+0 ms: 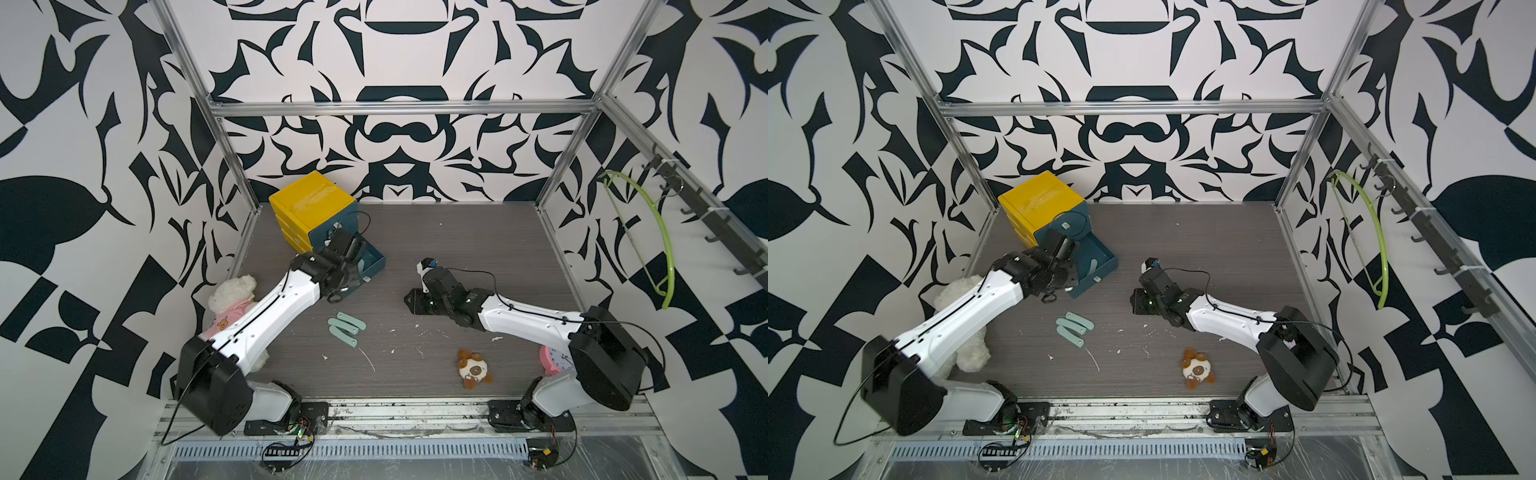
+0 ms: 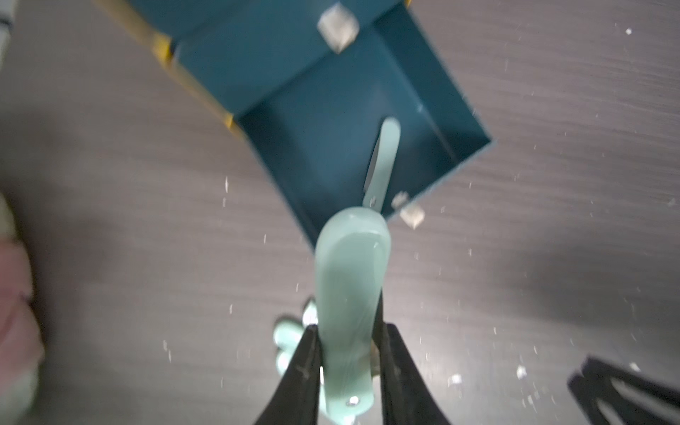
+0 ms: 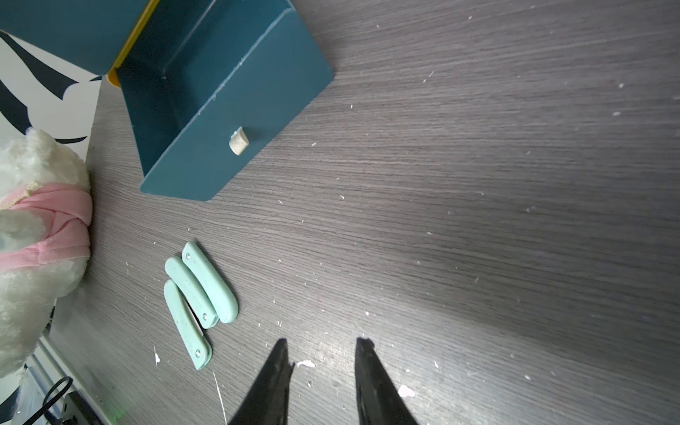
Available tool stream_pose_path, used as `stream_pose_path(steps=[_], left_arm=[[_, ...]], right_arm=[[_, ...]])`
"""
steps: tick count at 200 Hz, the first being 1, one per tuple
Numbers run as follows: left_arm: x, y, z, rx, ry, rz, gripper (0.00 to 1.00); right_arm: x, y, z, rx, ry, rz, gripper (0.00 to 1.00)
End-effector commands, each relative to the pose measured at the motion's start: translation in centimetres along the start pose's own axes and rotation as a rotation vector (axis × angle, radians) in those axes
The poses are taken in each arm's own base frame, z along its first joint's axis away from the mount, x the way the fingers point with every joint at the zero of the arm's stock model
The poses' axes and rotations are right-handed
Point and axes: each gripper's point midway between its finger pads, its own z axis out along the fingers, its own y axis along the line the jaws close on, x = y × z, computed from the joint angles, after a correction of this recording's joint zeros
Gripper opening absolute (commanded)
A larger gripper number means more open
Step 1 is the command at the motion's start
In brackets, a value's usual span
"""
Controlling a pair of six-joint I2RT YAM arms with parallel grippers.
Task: Place the fruit knives into the drawer by color
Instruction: Pick up the fruit knife from the center of the board, then place the fruit knife in the drawer.
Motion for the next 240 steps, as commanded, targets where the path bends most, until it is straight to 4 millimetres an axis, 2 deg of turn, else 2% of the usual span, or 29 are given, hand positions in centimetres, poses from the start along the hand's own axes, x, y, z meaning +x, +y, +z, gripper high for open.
stream_pose_path(steps=[1, 27, 56, 96, 134, 162, 192, 213, 240], left_arm=[[-3.1, -0.7, 1.9, -0.080, -0.057, 0.123, 0.19], [-5.7, -2.1, 4.1, -0.122, -0.090, 0.168, 0.19], [-6.9, -2.4, 7.2, -0.165, -0.061, 0.186, 0.19], [-5.9, -2.8, 11.1, -0.177, 0.019, 0.185, 0.22], [-5.0, -3.0, 12.6, -0.152, 0.059, 0.151, 0.31], [-5.2, -3.5, 12.2, -0.122, 0.053, 0.136, 0.44], [-6.4, -4.4, 10.2, -0.053, 0.015, 0.105, 0.59], [-7.5, -5.0, 7.7, 0.016, -0.024, 0.068, 0.70], [-8.3, -5.7, 3.0, 0.148, -0.088, -0.002, 0.82]], right_arm=[[-0.9, 0.2, -0.4, 0.002, -0.027, 0.014, 0.33], [-0.7, 0.0, -0.5, 0.008, -0.023, 0.022, 0.33], [-0.6, -0.1, -0.9, 0.005, -0.027, 0.031, 0.33], [-0.7, 0.0, -1.3, -0.002, -0.034, 0.033, 0.33], [-0.7, 0.3, -1.6, -0.019, -0.040, 0.031, 0.34], [-0.8, 0.6, -1.7, -0.038, -0.042, 0.026, 0.36], [-0.8, 1.1, -1.8, -0.064, -0.044, 0.020, 0.40], [-0.9, 1.8, -1.8, -0.097, -0.036, 0.004, 0.42], [-0.7, 3.3, -1.8, -0.134, -0.016, -0.057, 0.44]])
